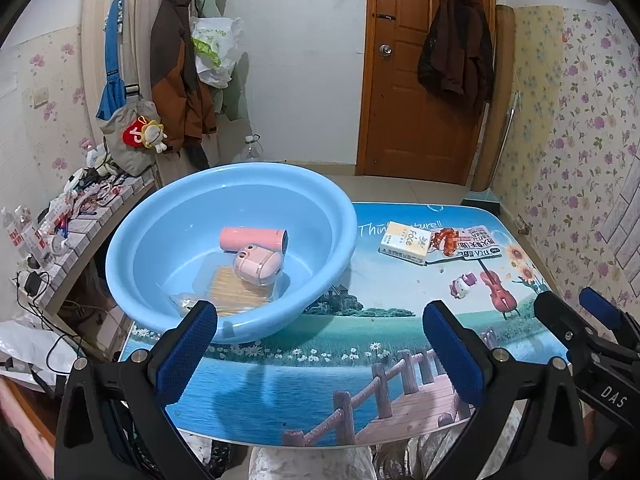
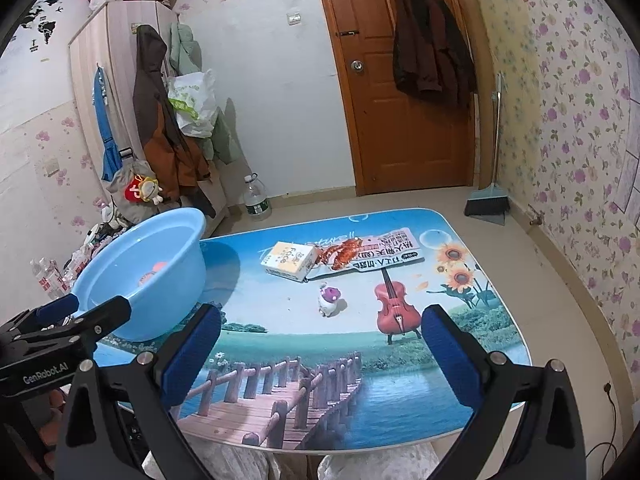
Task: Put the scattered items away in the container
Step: 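Withdraw both open grippers from the basin back over the table, then grasp the white tissue pack with the left gripper while the right grasps the pink figurine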
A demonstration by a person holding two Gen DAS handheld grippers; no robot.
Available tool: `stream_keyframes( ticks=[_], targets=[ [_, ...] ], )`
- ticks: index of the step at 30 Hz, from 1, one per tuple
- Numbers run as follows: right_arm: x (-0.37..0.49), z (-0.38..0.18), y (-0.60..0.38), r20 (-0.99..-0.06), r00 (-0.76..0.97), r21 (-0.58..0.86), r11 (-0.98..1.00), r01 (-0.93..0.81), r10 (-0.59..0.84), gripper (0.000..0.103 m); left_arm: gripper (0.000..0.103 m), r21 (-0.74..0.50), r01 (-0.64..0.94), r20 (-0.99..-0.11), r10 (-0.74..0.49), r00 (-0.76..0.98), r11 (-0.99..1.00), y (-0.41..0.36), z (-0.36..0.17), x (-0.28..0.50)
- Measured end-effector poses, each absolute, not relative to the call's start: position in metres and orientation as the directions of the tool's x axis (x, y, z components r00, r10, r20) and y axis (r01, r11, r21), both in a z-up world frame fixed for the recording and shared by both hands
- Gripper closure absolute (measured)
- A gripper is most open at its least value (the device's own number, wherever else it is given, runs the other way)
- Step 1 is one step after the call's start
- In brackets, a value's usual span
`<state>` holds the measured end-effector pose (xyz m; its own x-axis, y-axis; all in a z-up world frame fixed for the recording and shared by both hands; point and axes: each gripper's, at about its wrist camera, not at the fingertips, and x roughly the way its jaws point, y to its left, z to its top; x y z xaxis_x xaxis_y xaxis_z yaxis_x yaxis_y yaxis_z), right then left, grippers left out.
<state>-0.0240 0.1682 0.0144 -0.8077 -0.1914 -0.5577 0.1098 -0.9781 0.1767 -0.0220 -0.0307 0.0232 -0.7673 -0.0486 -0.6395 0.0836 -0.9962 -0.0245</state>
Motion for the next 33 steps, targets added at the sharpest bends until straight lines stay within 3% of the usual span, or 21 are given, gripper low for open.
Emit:
stream_keyframes(
  ticks=[33],
  targets=[
    [-0.038,-0.009,0.177,-0.58,-0.794,0.174,-0.98,0.094,-0.18,0.003,0.0,-0.024,-0.022,-0.634,0.032,-0.773,-0.999,-0.005,0.021,-0.029]
  ],
)
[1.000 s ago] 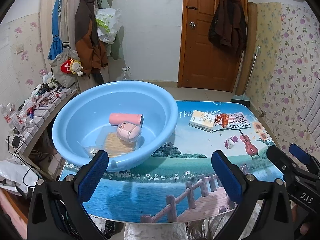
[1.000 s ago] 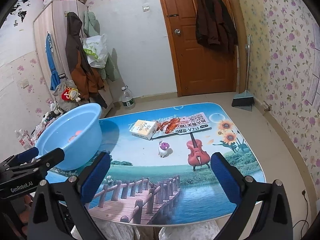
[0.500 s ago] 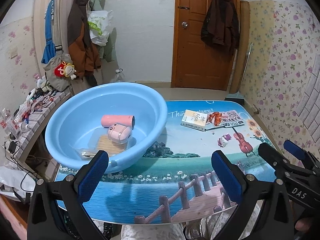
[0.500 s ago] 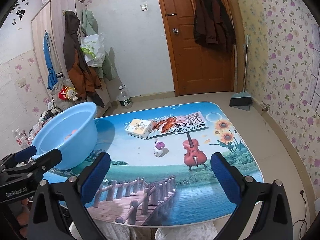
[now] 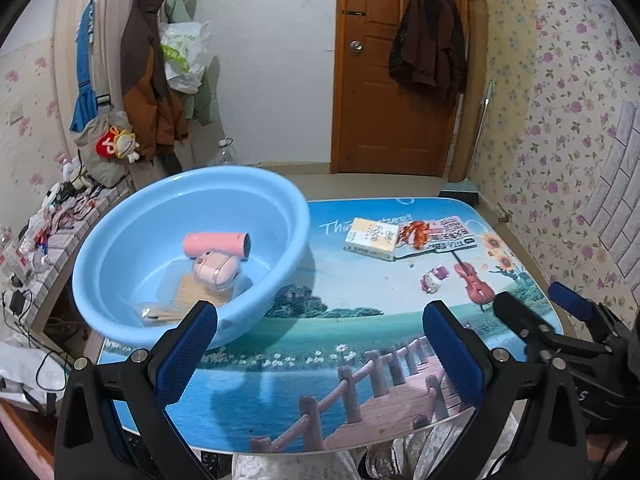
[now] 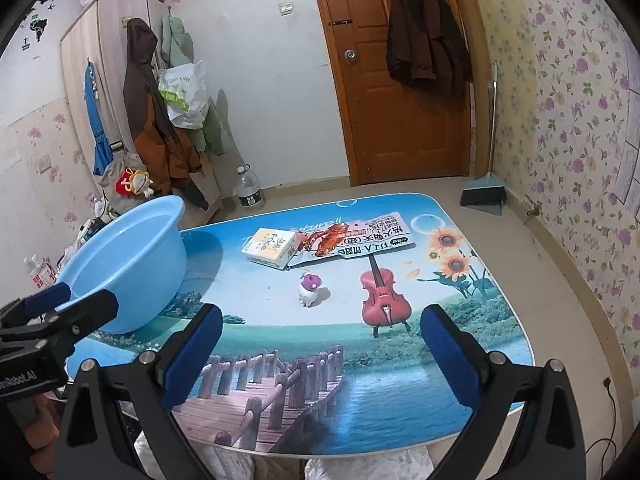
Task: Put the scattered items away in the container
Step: 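Grasp the white tissue pack with the left gripper while the right grasps the pink figurine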
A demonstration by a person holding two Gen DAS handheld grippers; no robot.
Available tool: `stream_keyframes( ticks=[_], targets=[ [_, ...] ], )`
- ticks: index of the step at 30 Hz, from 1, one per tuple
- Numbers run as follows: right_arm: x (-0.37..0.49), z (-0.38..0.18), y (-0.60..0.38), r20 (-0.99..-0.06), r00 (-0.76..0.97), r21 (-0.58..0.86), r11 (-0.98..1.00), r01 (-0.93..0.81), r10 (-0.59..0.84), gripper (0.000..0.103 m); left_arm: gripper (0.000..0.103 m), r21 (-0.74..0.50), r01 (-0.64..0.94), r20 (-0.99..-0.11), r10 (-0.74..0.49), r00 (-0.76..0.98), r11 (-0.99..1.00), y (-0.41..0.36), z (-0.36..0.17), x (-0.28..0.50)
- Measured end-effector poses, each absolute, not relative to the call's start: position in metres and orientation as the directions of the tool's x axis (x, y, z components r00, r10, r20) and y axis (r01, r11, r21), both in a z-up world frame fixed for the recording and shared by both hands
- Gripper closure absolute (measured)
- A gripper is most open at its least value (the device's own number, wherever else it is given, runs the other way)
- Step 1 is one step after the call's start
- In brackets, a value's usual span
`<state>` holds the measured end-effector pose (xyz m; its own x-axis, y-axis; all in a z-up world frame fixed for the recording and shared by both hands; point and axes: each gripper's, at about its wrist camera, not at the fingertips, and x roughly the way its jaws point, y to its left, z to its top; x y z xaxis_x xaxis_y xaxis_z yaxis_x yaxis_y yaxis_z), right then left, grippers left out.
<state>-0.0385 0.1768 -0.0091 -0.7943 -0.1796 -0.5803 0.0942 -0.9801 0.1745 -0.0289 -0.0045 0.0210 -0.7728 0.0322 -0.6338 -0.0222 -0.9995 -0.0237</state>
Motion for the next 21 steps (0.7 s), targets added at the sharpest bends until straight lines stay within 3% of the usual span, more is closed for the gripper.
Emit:
stream_keyframes(
  ticks=[13,18,21],
  targets=[
    [-0.073,-0.03,0.182,-0.609,-0.767,0.154,-0.979,0.135,-0.201,0.014,0.0,-0.007,-0.069,-0.629,0.058,-0.775,-0.998,0.015,0.027,-0.056],
    [-0.093,-0.039,0.173,-0.631,-0.739,0.135,-0.971,0.195,-0.236,0.026,0.0,-0.008,-0.08,-0.635,0.067,-0.769,-0.997,0.024,0.024,-0.068],
    [-0.108,-0.046,0.167,-0.651,-0.717,0.127,-0.967,0.22,-0.249,0.029,0.0,-0.008,-0.089,-0.638,0.074,-0.767,-0.996,0.028,0.022,-0.074]
  ],
)
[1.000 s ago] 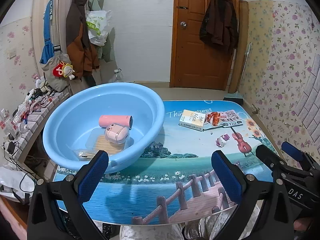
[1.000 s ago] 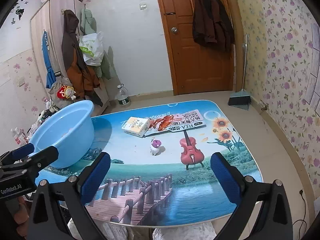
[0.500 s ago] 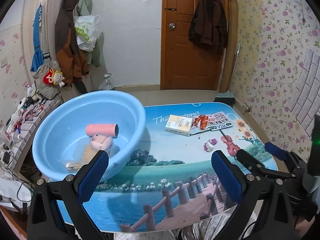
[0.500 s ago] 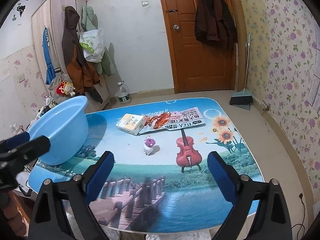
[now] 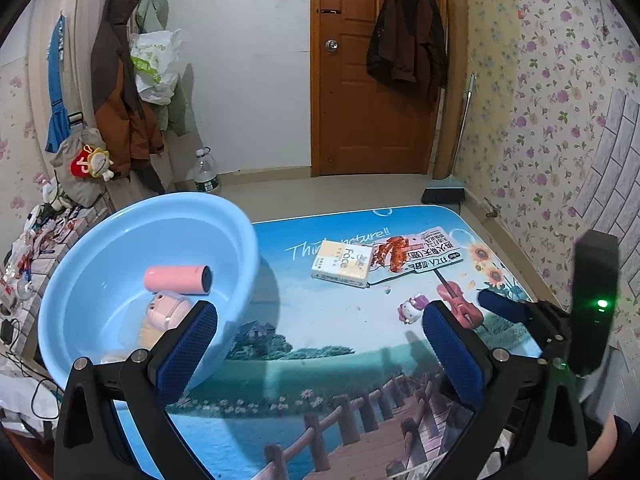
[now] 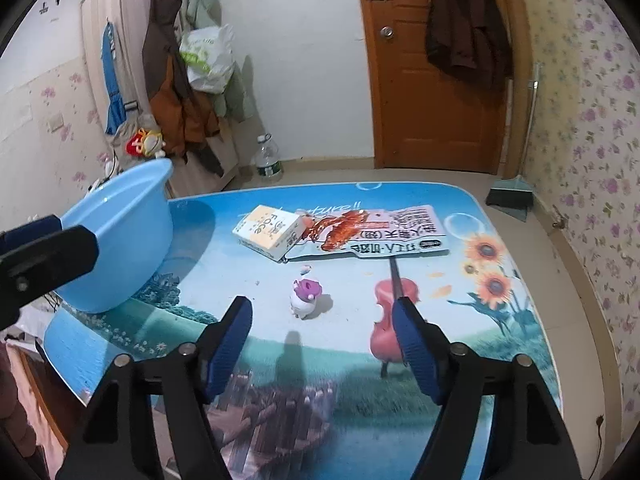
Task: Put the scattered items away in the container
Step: 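Grasp the white tissue pack with the left gripper while the right grasps the pink figurine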
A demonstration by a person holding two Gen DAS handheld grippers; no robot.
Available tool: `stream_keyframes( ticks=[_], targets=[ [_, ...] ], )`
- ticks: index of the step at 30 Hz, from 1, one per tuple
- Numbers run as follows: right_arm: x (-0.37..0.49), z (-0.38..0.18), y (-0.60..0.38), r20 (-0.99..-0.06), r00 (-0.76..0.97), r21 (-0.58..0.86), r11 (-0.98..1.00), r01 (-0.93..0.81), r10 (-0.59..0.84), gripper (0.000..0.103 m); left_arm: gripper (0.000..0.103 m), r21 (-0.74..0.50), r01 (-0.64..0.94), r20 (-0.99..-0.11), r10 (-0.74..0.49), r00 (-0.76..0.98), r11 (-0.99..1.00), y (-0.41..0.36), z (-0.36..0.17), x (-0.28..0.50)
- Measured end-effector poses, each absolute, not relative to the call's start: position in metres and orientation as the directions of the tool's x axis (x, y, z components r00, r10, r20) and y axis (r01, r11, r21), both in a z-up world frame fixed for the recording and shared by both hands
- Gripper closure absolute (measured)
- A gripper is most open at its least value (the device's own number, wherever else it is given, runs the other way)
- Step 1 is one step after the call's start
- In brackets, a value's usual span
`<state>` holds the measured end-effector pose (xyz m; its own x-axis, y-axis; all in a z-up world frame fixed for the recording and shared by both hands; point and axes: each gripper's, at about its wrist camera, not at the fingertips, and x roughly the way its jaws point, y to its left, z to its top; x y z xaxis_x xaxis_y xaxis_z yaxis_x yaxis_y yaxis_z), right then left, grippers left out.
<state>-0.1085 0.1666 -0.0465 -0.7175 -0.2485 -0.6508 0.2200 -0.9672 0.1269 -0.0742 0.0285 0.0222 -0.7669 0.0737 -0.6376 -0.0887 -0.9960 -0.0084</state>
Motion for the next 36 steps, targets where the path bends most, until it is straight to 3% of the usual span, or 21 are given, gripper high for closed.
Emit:
stream_keyframes(
  ticks=[10,13,15,22,36],
  targets=[
    [-0.149,-0.065,0.154,-0.702,-0.64,0.182,-0.948,0.263,-0.312,0.047,0.0,-0.028,-0.079,-0.666,0.078,-0.742,-0.996,0.029,0.008,-0.092],
    [-0.154,-0.069,0.15,-0.709,-0.624,0.191,-0.942,0.277,-0.328,0.057,0.0,-0.027,-0.084,-0.668,0.081,-0.74,-0.996,0.03,0.006,-0.095],
    [-0.157,-0.071,0.147,-0.718,-0.61,0.188,-0.938,0.291,-0.334,0.073,0.0,-0.017,-0.086,-0.665,0.075,-0.743,-0.996,0.032,0.005,-0.096],
    [-0.163,-0.082,0.143,-0.735,-0.571,0.217,-0.924,0.315,-0.367,0.083,0.0,-0.02,-0.093,-0.667,0.082,-0.74,-0.996,0.034,0.004,-0.098],
    [-0.15,-0.079,0.183,-0.718,-0.614,0.222,-0.944,0.245,-0.328,0.083,0.0,-0.009,-0.176,-0.678,0.136,-0.722,-0.984,0.077,-0.001,-0.111]
  ],
)
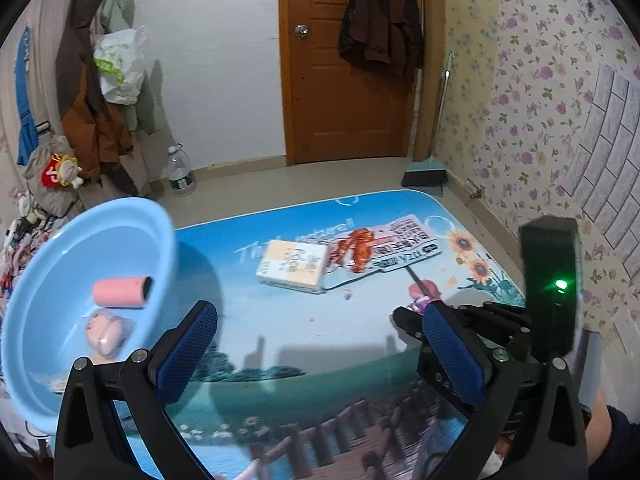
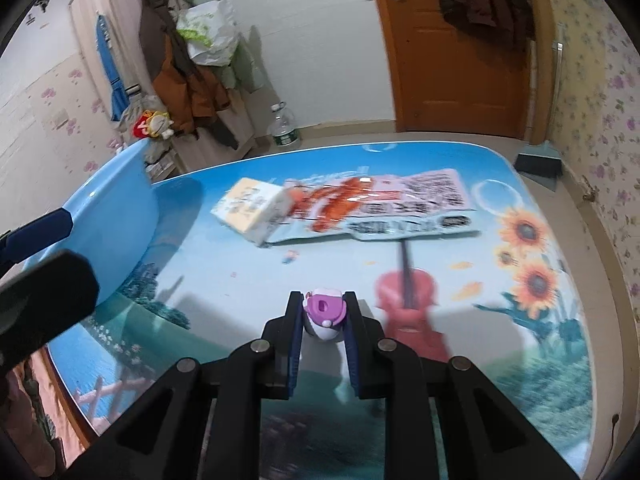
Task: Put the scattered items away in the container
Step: 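Grasp the white tissue pack with the left gripper while the right grasps the pink figurine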
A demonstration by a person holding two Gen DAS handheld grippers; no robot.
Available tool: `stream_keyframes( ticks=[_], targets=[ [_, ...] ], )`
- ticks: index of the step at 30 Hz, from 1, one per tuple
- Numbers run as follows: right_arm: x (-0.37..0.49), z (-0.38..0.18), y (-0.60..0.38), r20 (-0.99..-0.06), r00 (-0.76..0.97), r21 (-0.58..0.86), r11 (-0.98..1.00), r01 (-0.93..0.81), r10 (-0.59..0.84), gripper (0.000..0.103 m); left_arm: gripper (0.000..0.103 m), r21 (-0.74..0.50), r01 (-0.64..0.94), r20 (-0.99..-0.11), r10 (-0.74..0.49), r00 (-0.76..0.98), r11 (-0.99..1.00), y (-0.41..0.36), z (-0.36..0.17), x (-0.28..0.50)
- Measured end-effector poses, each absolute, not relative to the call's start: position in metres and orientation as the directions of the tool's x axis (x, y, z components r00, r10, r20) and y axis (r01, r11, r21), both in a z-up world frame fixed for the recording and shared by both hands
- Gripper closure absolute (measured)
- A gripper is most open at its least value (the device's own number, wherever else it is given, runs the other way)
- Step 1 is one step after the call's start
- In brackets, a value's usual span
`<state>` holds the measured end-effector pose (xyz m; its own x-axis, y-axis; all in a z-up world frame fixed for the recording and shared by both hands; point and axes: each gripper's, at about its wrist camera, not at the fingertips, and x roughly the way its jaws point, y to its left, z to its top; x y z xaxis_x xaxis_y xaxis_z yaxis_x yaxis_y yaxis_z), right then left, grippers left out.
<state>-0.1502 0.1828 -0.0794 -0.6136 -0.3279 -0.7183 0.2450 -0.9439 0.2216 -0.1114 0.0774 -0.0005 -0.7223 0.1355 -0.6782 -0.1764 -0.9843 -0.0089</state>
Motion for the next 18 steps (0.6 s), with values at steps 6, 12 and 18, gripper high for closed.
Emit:
stream_keyframes(
  ticks=[6,12,18],
  targets=[
    [-0.143,-0.079,0.222,-0.717,-0.637,0.231,-0.959,0.165,-0.282,0.083,0.0,0.0,-0.16,-0.7,0.114,-0.705,-0.987,0.094,-0.014,-0.142],
    [-0.141,-0.079,0.247,-0.712,-0.646,0.25,-0.959,0.132,-0.275,0.083,0.0,-0.061,-0.129,-0.747,0.131,-0.652,-0.99,0.094,-0.035,-0.179],
    [-0.141,-0.077,0.256,-0.703,-0.651,0.262,-0.956,0.134,-0.285,0.083,0.0,-0.075,-0.084,-0.773,0.111,-0.625,-0.994,0.088,-0.053,-0.204]
  ],
)
